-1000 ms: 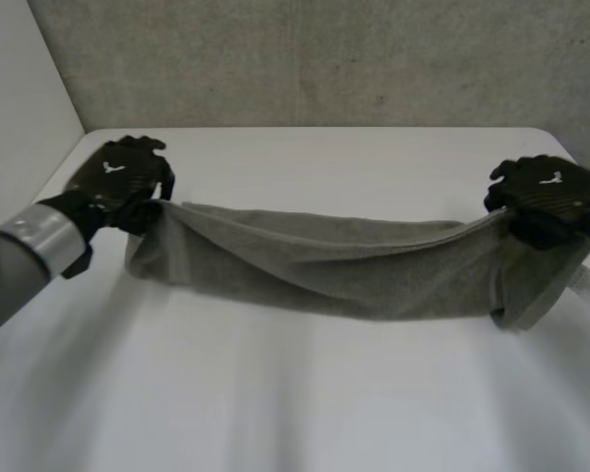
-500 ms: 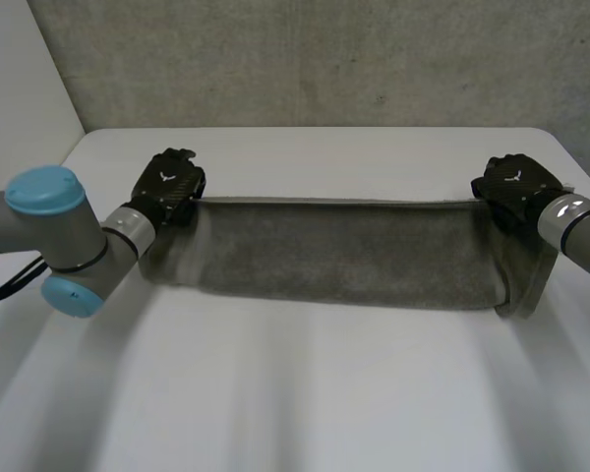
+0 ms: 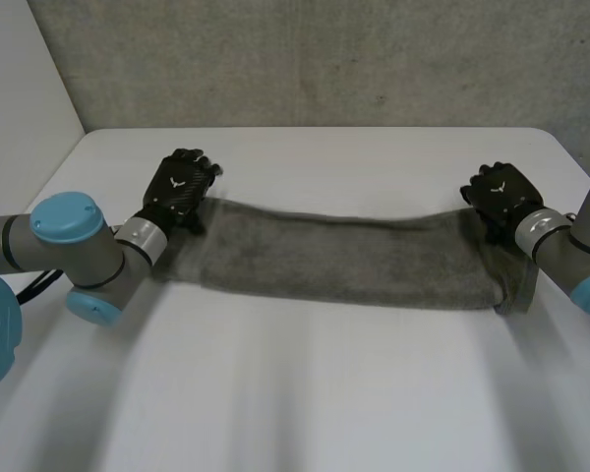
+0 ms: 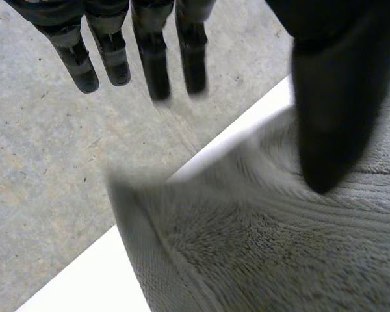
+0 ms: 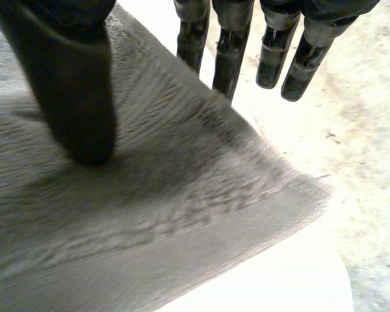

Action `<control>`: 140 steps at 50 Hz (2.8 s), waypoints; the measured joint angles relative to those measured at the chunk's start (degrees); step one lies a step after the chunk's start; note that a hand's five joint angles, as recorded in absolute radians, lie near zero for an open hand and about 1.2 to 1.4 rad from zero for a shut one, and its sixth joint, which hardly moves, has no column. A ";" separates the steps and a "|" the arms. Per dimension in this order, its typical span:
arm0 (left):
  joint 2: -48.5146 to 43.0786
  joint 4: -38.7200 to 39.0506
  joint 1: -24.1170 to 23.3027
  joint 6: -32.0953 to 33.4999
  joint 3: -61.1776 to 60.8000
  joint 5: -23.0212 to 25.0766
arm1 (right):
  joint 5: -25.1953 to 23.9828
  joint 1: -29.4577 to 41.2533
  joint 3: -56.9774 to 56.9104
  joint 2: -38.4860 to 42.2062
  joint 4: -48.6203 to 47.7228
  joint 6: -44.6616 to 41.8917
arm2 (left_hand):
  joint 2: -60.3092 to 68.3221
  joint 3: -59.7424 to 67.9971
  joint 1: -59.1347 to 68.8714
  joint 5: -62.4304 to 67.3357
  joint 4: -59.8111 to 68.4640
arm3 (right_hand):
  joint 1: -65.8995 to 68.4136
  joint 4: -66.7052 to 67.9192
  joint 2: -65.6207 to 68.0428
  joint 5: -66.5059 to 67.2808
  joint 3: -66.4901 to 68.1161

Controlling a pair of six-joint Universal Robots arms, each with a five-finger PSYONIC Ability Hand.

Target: Fold the towel.

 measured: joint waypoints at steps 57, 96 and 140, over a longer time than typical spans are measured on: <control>35.35 -8.12 -3.72 -23.16 -37.10 -8.95 | 1.17 -4.86 42.87 -23.73 -9.46 13.19 | -8.12 0.00 -5.91 -9.19 0.00 | -19.95 0.00 -20.26 -20.16 0.00; 35.42 -7.26 -3.81 -22.83 -38.28 -8.85 | 0.49 -16.41 37.63 -26.54 -12.78 -3.73 | -8.17 0.00 -5.91 -9.19 0.00 | 42.68 0.00 40.39 38.21 0.00; 36.06 -5.93 -4.23 -22.42 -38.99 -8.78 | 10.23 39.96 -3.71 -0.75 1.28 -16.94 | -8.30 0.00 -5.91 -9.19 0.00 | -20.02 0.00 -20.54 -20.35 0.00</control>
